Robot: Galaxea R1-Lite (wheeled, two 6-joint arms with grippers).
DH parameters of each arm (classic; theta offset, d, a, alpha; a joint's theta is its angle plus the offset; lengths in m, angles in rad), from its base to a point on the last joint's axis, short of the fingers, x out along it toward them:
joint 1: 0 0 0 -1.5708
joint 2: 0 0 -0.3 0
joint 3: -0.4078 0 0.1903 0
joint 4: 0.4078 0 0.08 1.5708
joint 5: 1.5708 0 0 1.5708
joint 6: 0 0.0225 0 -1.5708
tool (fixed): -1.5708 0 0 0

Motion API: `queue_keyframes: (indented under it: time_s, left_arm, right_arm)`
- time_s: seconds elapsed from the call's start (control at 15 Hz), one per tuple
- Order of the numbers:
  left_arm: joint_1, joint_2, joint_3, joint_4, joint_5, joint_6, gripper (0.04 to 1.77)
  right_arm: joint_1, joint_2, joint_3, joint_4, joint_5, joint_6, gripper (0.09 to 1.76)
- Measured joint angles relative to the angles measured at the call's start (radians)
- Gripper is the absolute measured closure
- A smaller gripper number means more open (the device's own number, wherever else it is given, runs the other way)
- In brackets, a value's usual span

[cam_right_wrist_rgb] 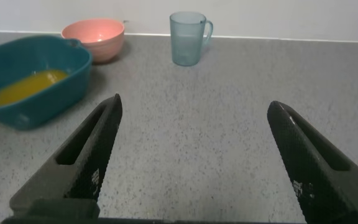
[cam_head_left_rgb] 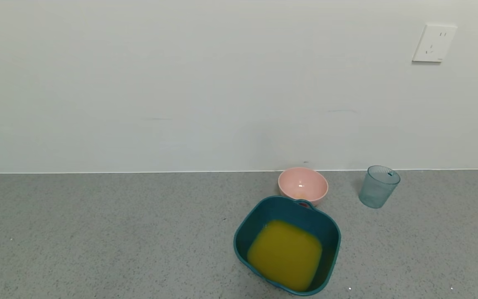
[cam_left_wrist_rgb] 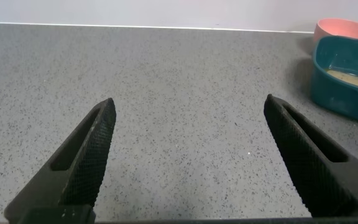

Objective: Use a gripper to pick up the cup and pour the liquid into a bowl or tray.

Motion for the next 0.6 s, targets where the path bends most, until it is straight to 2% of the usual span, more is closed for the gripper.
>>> queue_keyframes:
  time_s: [0.6]
  left_arm:
    - [0.0,0.0,0.0,0.0,0.0,0.0,0.09]
  right_arm:
    - [0.003,0.0,0.012,0.01,0.004,0.002,0.15]
